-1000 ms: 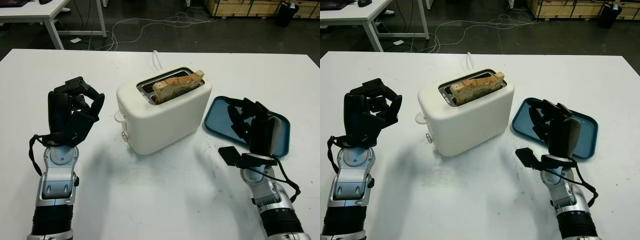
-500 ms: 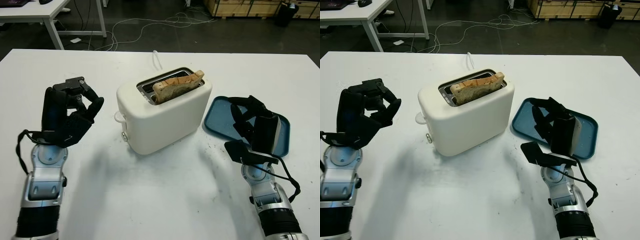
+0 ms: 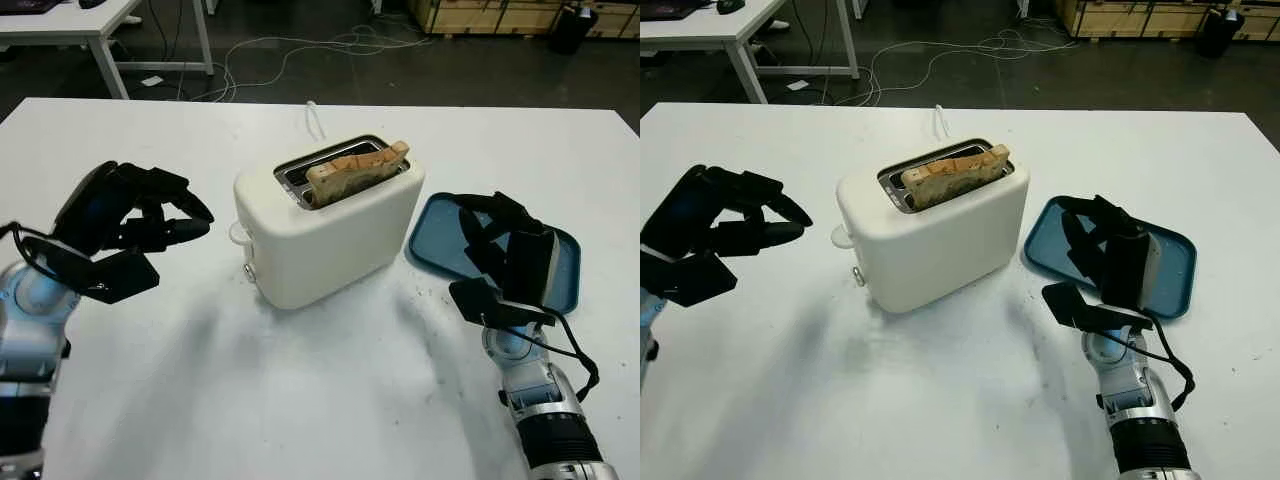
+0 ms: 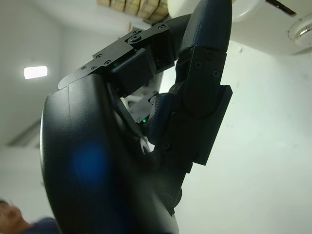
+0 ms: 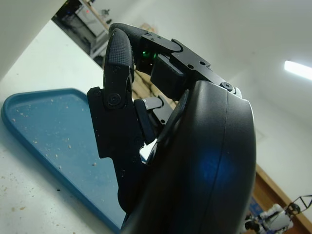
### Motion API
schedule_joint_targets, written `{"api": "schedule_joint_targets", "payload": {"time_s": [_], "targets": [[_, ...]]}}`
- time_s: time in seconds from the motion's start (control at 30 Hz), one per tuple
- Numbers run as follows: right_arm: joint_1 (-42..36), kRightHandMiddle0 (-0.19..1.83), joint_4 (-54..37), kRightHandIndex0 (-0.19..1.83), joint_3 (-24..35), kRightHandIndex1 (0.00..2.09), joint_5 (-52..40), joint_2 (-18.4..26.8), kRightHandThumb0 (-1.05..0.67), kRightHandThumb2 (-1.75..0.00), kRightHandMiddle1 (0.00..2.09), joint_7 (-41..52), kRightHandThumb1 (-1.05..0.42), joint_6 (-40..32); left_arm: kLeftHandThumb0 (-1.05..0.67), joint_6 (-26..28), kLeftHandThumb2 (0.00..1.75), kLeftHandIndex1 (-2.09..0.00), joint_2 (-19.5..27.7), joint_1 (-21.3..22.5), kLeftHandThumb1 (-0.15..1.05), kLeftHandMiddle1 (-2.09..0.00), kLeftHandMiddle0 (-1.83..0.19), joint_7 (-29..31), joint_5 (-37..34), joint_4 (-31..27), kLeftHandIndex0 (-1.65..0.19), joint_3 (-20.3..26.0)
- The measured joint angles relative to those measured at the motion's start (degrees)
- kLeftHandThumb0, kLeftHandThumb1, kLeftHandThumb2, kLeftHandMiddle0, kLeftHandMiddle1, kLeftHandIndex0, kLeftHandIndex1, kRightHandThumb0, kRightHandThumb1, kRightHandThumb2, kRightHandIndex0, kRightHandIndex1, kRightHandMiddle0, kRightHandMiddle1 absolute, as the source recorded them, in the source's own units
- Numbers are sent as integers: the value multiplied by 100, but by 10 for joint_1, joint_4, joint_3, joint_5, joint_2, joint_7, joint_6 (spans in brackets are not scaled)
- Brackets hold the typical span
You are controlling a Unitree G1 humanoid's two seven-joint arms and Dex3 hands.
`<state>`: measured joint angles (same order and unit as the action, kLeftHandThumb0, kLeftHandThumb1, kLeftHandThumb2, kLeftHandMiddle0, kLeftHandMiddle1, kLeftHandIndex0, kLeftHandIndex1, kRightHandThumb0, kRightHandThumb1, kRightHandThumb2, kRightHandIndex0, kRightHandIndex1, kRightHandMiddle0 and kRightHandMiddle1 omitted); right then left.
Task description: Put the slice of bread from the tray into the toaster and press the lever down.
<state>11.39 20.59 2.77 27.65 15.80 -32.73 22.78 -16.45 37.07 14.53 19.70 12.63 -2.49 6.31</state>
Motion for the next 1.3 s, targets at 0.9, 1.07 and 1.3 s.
{"api": "schedule_joint_targets", "payload": {"time_s": [0.9,1.07,1.3], "targets": [[0,96,3,76,3,175,0,0,-58,-41,68,0,-92,0,-80,-154,9,-2,42,101,92,-144,-119,7,79,124,-126,-79],[0,91,3,76,3,175,0,0,-58,-41,77,0,-92,0,-80,-156,9,-2,43,103,92,-145,-119,7,88,128,-126,-80],[0,87,3,76,3,175,0,0,-58,-41,88,-1,-92,0,-79,-157,9,-2,44,103,92,-146,-117,7,88,124,-127,-80]]}}
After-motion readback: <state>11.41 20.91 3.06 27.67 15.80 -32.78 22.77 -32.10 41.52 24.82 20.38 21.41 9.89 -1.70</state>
